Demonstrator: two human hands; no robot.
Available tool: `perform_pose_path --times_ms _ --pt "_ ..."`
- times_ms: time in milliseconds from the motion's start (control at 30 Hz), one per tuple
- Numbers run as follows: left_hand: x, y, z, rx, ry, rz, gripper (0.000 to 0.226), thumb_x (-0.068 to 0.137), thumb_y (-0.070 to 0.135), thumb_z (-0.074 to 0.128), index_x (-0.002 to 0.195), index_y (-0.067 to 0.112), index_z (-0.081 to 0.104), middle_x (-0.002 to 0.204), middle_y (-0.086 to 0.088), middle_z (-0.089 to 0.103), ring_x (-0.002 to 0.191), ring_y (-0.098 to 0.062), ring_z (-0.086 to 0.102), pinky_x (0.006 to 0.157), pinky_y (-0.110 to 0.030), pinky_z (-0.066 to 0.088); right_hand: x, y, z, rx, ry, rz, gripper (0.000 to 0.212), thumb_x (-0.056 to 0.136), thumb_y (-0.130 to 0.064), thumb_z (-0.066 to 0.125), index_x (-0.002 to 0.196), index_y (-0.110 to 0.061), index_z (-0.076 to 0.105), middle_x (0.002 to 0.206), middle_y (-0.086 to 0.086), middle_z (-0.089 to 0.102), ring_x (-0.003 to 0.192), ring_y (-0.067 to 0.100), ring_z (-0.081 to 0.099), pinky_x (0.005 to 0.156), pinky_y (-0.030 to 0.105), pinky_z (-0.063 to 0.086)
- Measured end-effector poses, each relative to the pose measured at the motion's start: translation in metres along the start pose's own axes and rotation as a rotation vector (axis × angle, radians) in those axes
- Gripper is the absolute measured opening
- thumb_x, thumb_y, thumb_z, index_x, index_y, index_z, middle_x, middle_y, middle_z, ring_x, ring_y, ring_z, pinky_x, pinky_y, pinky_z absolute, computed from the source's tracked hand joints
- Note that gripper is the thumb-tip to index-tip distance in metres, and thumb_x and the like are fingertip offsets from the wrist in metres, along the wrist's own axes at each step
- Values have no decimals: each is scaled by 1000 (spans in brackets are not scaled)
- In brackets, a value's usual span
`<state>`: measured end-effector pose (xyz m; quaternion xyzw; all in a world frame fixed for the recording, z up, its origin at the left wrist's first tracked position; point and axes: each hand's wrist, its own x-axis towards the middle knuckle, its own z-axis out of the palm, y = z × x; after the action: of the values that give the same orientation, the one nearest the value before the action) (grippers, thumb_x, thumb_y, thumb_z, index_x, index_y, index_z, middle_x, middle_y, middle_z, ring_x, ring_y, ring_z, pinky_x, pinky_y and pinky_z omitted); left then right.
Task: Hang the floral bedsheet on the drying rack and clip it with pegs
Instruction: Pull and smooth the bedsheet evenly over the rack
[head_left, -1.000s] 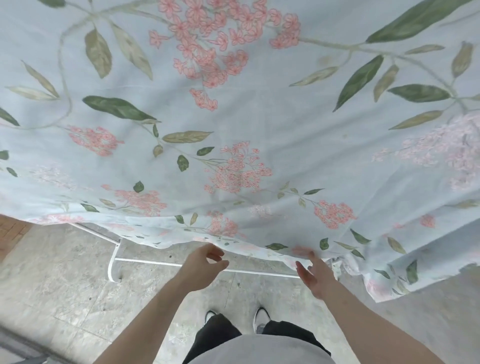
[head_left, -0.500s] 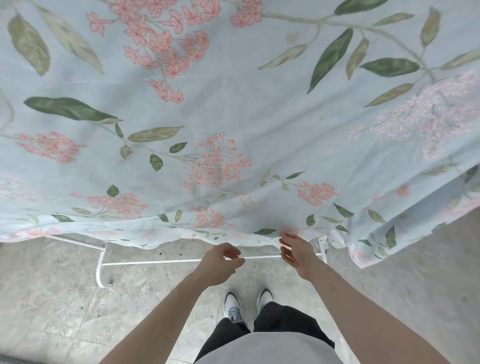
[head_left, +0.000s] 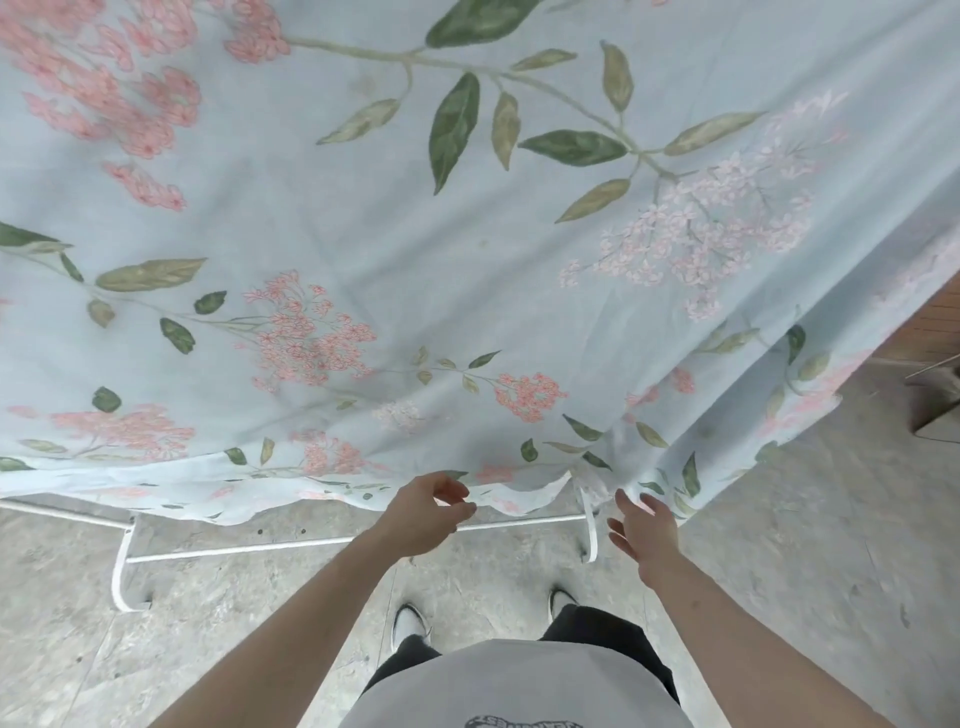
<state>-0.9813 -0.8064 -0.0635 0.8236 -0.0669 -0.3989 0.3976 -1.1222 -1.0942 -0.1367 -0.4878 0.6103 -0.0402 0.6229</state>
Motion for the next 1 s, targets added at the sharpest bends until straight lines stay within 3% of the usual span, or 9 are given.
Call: perform_pose_path --times_ms 133,200,267,333,467,633,767,867,1000 --pt "10 23 38 -41 37 -16 21 92 31 74 110 21 68 105 11 73 77 -15 75 59 -19 49 30 -24 -11 -311 52 -208 71 88 -40 78 147 -21 44 133 2 61 92 25 72 92 47 59" --pt "14 35 67 -62 61 -33 22 92 31 73 111 21 68 106 10 72 76 -13 75 57 -17 47 41 -37 -17 -473 58 -334 54 90 -43 75 134 -19 54 122 -2 64 96 23 65 84 38 54" --pt "18 45 92 -105 92 -54 22 91 30 74 111 20 69 106 9 73 76 -14 75 58 -16 48 46 -52 -16 -587 42 -420 25 96 -40 66 108 -18 64 97 -2 68 91 25 64 73 32 45" --pt "24 58 121 -129 107 -66 22 91 30 75 109 20 69 105 7 73 76 -14 75 58 -17 48 62 -64 -20 -677 14 -453 26 100 -42 58 94 -18 66 84 -1 67 82 28 63 70 33 44" --pt "21 74 167 -173 144 -94 17 90 27 76 105 21 70 103 6 74 72 -12 74 56 -17 47 103 -76 -47 -695 -53 -419 39 104 -42 52 82 -12 64 77 5 68 78 33 67 72 41 56" --pt "-1 64 193 -185 204 -172 15 88 26 75 102 21 70 102 7 74 70 -13 74 57 -19 48 136 -83 -74 -943 -12 -538 44 107 -46 45 106 -12 72 101 10 71 97 35 65 71 35 46" --pt "-11 60 198 -191 257 -206 18 89 26 75 105 20 71 105 7 73 73 -17 75 56 -16 47 148 -89 -75 -972 -31 -509 47 108 -46 44 117 -10 73 115 13 72 106 36 65 74 33 45" --pt "-16 61 203 -193 268 -220 20 91 25 74 109 17 70 106 5 72 75 -17 74 54 -13 46 154 -107 -72 -996 -39 -483 50 108 -46 42 128 -6 65 130 18 66 120 38 61 89 38 47" --pt "-23 62 203 -202 282 -249 23 92 27 72 112 17 69 107 6 71 75 -14 73 55 -12 46 159 -111 -67 -975 -84 -406 52 105 -47 48 125 -2 62 123 22 69 115 41 65 94 42 51"
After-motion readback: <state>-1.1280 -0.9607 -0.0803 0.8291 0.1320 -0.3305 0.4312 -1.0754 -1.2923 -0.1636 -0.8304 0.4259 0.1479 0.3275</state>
